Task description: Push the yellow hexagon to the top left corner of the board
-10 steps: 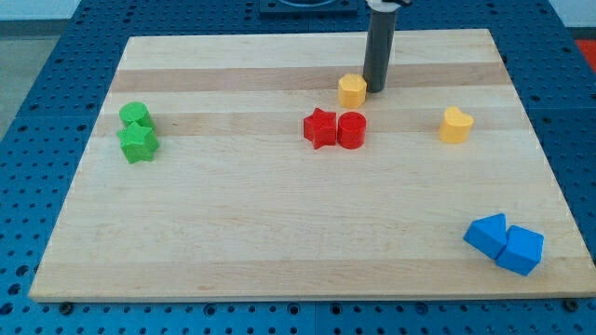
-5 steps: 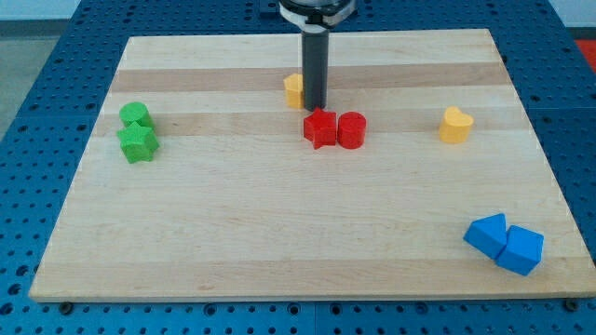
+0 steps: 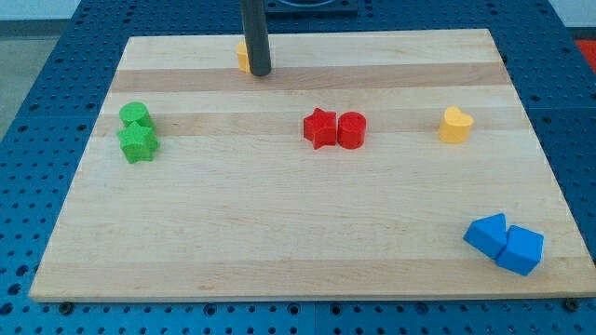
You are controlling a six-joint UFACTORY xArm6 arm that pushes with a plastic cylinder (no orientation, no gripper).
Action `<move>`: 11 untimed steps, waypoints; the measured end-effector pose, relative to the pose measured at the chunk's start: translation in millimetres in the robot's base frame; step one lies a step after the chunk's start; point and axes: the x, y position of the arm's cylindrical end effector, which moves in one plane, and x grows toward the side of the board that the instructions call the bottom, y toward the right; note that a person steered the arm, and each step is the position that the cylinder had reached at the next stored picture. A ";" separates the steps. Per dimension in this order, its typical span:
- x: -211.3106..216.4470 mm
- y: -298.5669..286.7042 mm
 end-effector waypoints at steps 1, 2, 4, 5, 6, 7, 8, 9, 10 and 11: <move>-20.1 -2.7; -35.0 -15.3; -50.2 -16.0; -50.2 -31.8; -50.3 -67.3; -50.5 -98.6; -51.0 -128.6; -51.0 -142.7; -47.5 -143.5; -20.5 -142.8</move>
